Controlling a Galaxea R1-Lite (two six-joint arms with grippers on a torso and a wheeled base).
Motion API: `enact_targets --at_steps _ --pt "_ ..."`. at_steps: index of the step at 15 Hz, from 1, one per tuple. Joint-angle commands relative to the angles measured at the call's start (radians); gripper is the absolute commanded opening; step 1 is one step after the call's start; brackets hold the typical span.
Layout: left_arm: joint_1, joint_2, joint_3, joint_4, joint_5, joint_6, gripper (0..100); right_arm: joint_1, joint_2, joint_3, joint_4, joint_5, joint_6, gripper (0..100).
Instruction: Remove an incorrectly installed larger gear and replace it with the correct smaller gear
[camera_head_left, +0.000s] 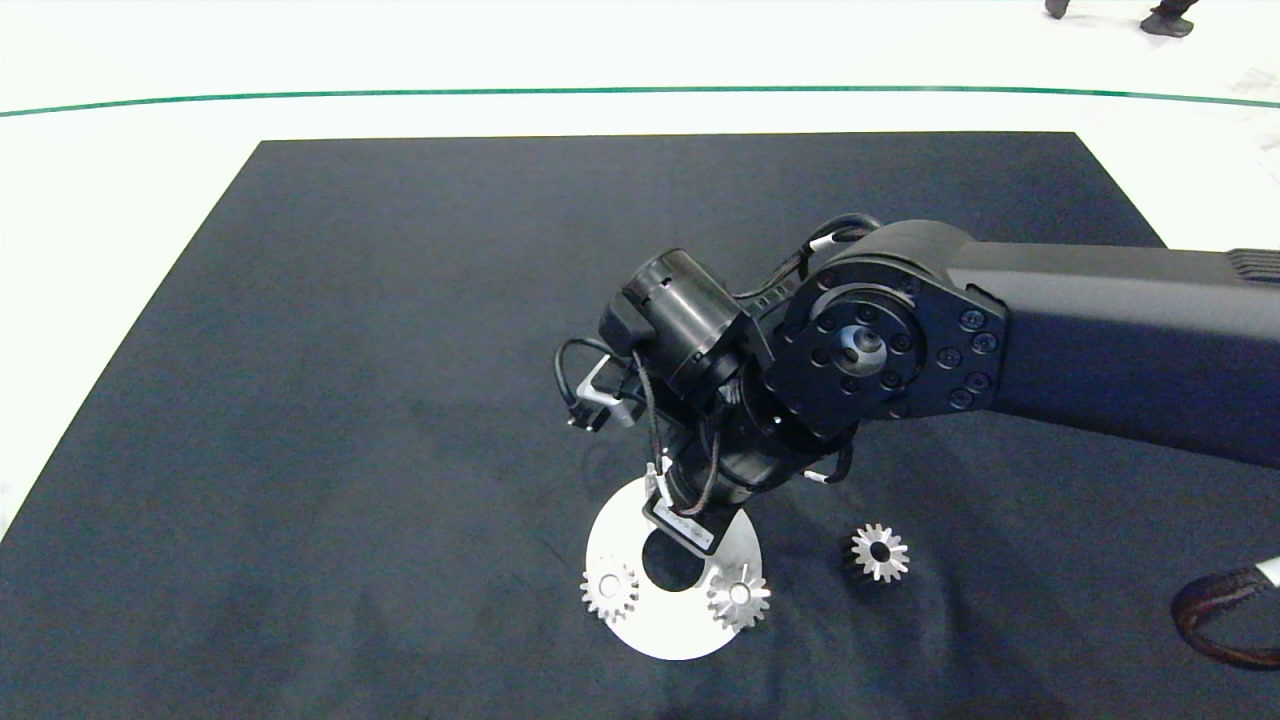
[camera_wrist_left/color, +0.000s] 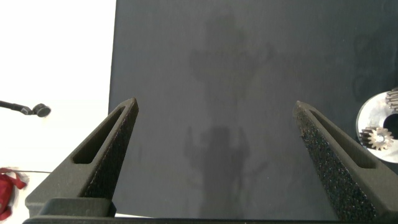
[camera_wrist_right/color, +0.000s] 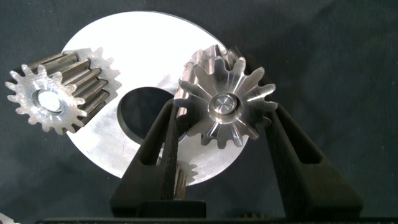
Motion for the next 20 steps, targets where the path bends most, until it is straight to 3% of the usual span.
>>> enact_targets --at_steps 1,7,9,10,14,17,19,20 --pt "0.0 -0.001 0.0 0.005 0.001 0.0 100 0.001 -0.001 0.0 0.006 0.0 -0.002 35" --pt "0.0 -0.001 -0.001 0.005 0.001 0.0 100 0.011 -0.056 0.0 0.007 0.0 0.0 25" --pt "0.0 -0.002 -0.001 0.005 0.001 0.0 100 0.027 -0.079 0.015 0.007 -0.057 0.003 25" --pt "0.0 -0.002 -0.001 0.005 -0.001 0.0 100 0.036 -0.096 0.031 0.007 -0.067 0.003 25" --pt "0.0 -0.004 -0.001 0.005 0.001 0.0 100 0.034 -0.164 0.046 0.007 -0.061 0.006 25" --pt "0.0 -0.008 -0.001 0.005 0.001 0.0 100 -0.018 -0.206 0.07 0.006 -0.058 0.072 25" --pt "0.0 -0.011 -0.001 0.005 0.001 0.0 100 -0.075 -0.228 0.141 -0.037 -0.052 0.079 25" --pt "0.0 -0.011 -0.001 0.005 0.001 0.0 100 -0.107 -0.24 0.21 -0.106 -0.037 0.079 25"
